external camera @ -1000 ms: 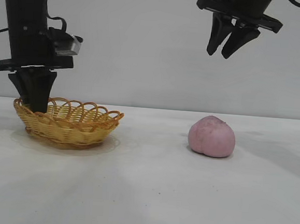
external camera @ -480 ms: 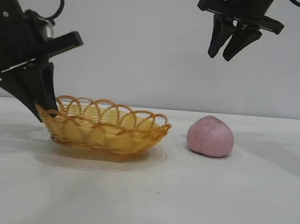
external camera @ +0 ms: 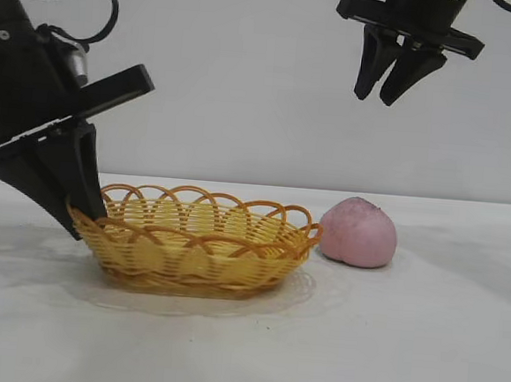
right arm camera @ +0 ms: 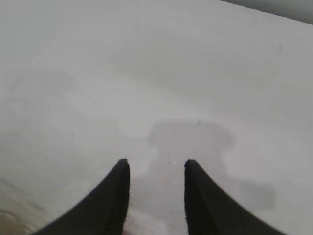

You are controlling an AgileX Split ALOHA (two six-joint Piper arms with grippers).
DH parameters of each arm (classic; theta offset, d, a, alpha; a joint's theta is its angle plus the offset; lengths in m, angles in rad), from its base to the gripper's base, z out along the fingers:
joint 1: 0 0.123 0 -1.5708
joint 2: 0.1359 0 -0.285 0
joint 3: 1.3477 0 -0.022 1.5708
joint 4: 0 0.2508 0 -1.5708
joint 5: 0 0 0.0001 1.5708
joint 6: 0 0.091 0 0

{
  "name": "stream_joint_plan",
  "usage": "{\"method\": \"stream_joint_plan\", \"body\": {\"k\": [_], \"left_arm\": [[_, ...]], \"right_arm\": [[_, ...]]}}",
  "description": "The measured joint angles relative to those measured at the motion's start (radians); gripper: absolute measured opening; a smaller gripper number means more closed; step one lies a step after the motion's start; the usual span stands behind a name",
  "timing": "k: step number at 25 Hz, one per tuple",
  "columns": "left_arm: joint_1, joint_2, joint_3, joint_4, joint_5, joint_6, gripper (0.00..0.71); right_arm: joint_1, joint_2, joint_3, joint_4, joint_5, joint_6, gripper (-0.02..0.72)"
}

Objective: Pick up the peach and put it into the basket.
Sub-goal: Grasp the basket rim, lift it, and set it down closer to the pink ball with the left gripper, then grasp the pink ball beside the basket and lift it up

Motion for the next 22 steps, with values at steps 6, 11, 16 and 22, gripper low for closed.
{"method": "stream_joint_plan", "body": {"k": [6, 11, 16, 22], "left_arm": [[0.0, -0.081, 0.0, 0.063, -0.006, 0.0, 0.347], [0.052, -0.18, 0.0, 0.208, -0.018, -0.002, 0.347], [0.139, -0.19, 0.002, 0.605, -0.043, -0.188, 0.347], [0.23, -0.19, 0.007, 0.976, -0.02, -0.409, 0.347]], "right_arm": [[0.0, 0.0, 0.0, 0.0, 0.0, 0.0, 0.209], [0.0, 0.0, 0.0, 0.0, 0.0, 0.0, 0.209], [0.0, 0.0, 0.0, 0.002, 0.0, 0.0, 0.209], [0.0, 0.0, 0.0, 0.004, -0.002, -0.001, 0.209]]}}
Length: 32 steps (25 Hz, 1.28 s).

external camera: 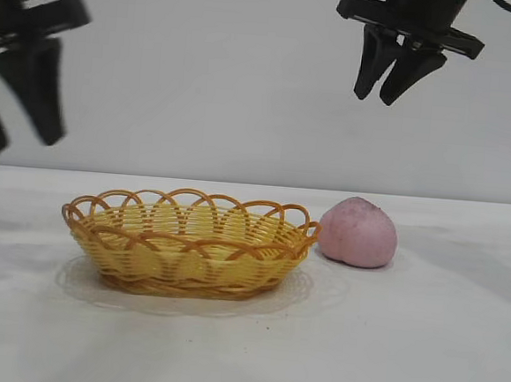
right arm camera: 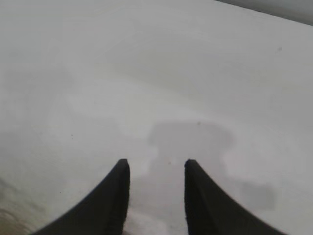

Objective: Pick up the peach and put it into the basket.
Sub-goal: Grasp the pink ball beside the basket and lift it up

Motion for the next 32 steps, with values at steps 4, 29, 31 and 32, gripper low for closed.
{"method": "stream_joint_plan", "body": {"k": [4, 29, 31, 32], "left_arm": [[0.007, -0.068, 0.002, 0.019, 0.024, -0.032, 0.347], [0.007, -1.407, 0.417, 0.015, 0.6, -0.048, 0.347], [0.007, -1.484, 0.418, 0.015, 0.6, -0.048, 0.347], [0.007, -1.528, 0.418, 0.015, 0.602, -0.048, 0.347]], "right_arm": [[0.0, 0.0, 0.0, 0.001, 0.0, 0.0, 0.209], [0.0, 0.028, 0.0, 0.009, 0.11, -0.009, 0.209], [0.0, 0.028, 0.0, 0.009, 0.161, -0.009, 0.209], [0.0, 0.028, 0.0, 0.009, 0.182, -0.009, 0.209]]}}
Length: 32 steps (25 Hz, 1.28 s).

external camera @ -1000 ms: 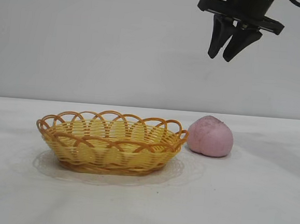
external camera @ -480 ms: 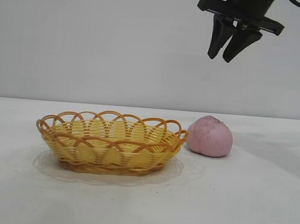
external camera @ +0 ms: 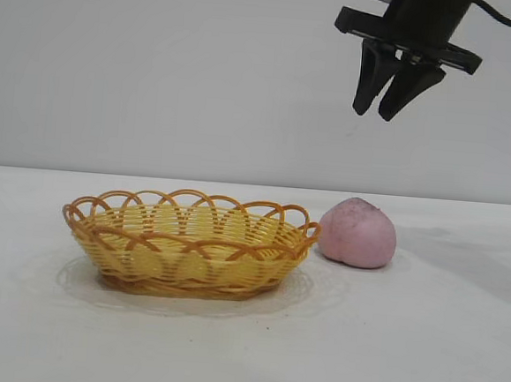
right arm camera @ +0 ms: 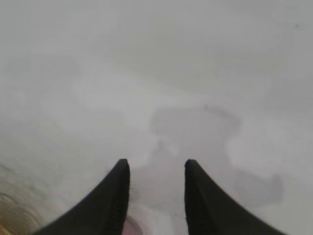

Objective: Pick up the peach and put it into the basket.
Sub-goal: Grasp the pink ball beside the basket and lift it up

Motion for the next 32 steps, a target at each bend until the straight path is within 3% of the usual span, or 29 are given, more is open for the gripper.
{"method": "stream_joint_plan", "body": {"k": [4, 9, 18, 19, 22, 26, 32], "left_arm": [[0.0, -0.139, 0.0, 0.0, 0.013, 0.002, 0.347], [0.0, -0.154, 0.001, -0.011, 0.019, 0.015, 0.347], [0.0, -0.154, 0.001, -0.021, 0.019, 0.023, 0.347], [0.0, -0.154, 0.001, -0.022, 0.019, 0.023, 0.347], [0.0, -0.154, 0.001, -0.022, 0.019, 0.025, 0.347], [0.0, -0.154, 0.001, -0.022, 0.019, 0.025, 0.347], [0.0, -0.154, 0.001, -0.026, 0.019, 0.023, 0.347]], "right_arm": [[0.0, 0.0, 0.0, 0.007, 0.079, -0.003, 0.209], [0.008, 0.041, 0.0, 0.05, 0.16, -0.029, 0.209], [0.072, 0.194, -0.002, 0.049, 0.168, -0.047, 0.209], [0.075, 0.197, -0.004, 0.038, 0.158, -0.05, 0.104], [0.081, 0.147, -0.004, 0.008, 0.129, -0.054, 0.0], [0.103, 0.026, -0.01, 0.0, 0.138, -0.056, 0.0], [0.234, -0.077, -0.012, 0.072, 0.192, -0.08, 0.0]]}}
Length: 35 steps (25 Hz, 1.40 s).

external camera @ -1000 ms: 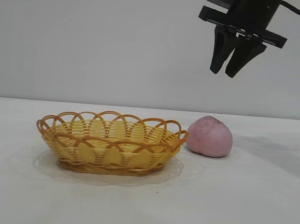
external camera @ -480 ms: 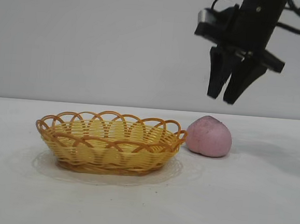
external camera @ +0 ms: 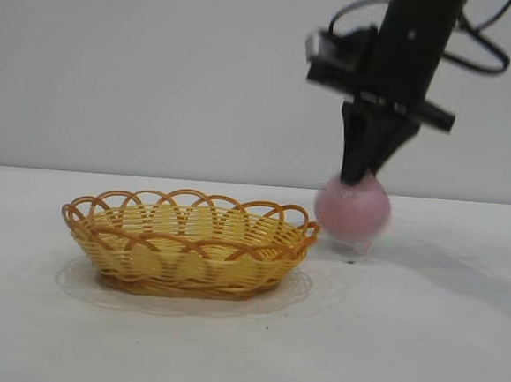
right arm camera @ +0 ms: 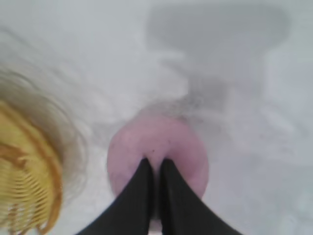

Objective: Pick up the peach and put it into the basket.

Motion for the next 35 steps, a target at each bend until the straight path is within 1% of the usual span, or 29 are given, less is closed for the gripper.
{"method": "stream_joint_plan", "body": {"k": [2, 4, 7, 15, 16, 17, 19, 21, 22, 23, 24, 25, 26, 27, 28, 30, 35], "left_arm": [[0.0, 0.0, 0.0, 0.0, 0.0, 0.0, 0.347], [0.0, 0.0, 0.0, 0.0, 0.0, -0.002, 0.347], [0.0, 0.0, 0.0, -0.001, 0.0, -0.002, 0.347], [0.0, 0.0, 0.0, -0.001, 0.0, -0.002, 0.347], [0.0, 0.0, 0.0, -0.001, 0.0, -0.002, 0.347], [0.0, 0.0, 0.0, -0.001, 0.0, -0.002, 0.347], [0.0, 0.0, 0.0, -0.001, 0.0, -0.002, 0.347], [0.0, 0.0, 0.0, -0.001, 0.0, -0.002, 0.347], [0.0, 0.0, 0.0, -0.001, 0.0, -0.002, 0.347], [0.0, 0.0, 0.0, -0.001, 0.0, -0.002, 0.347], [0.0, 0.0, 0.0, -0.001, 0.0, -0.002, 0.347], [0.0, 0.0, 0.0, -0.001, 0.0, -0.002, 0.347], [0.0, 0.0, 0.0, -0.001, 0.0, -0.002, 0.347], [0.0, 0.0, 0.0, -0.001, 0.0, -0.002, 0.347], [0.0, 0.0, 0.0, -0.001, 0.0, -0.002, 0.347], [0.0, 0.0, 0.0, -0.001, 0.0, -0.002, 0.347], [0.0, 0.0, 0.0, -0.001, 0.0, -0.002, 0.347]], "right_arm": [[0.059, 0.0, 0.0, 0.007, 0.0, 0.002, 0.0], [0.116, 0.009, 0.0, 0.008, -0.003, 0.019, 0.0], [0.163, 0.045, 0.0, -0.012, -0.03, 0.049, 0.0], [0.174, 0.204, 0.0, -0.048, -0.106, 0.055, 0.0], [0.174, 0.217, 0.0, -0.048, -0.118, 0.055, 0.054], [0.174, 0.221, 0.0, -0.048, -0.126, 0.055, 0.054], [0.174, 0.221, 0.0, -0.048, -0.125, 0.055, 0.192], [0.174, 0.209, 0.0, -0.058, -0.111, 0.067, 0.299], [0.174, 0.194, 0.0, -0.066, -0.107, 0.075, 0.335], [0.174, 0.173, 0.0, -0.074, -0.105, 0.079, 0.352], [0.169, 0.145, 0.0, -0.078, -0.105, 0.087, 0.335], [0.157, 0.121, 0.0, -0.078, -0.105, 0.096, 0.335], [0.14, 0.093, 0.0, -0.08, -0.105, 0.109, 0.377], [0.119, 0.071, 0.0, -0.087, -0.105, 0.117, 0.361], [0.089, 0.057, 0.0, -0.095, -0.103, 0.124, 0.361], [0.013, 0.053, 0.002, -0.115, -0.094, 0.139, 0.361], [-0.245, 0.056, 0.076, -0.142, -0.088, 0.196, 0.361]]}}
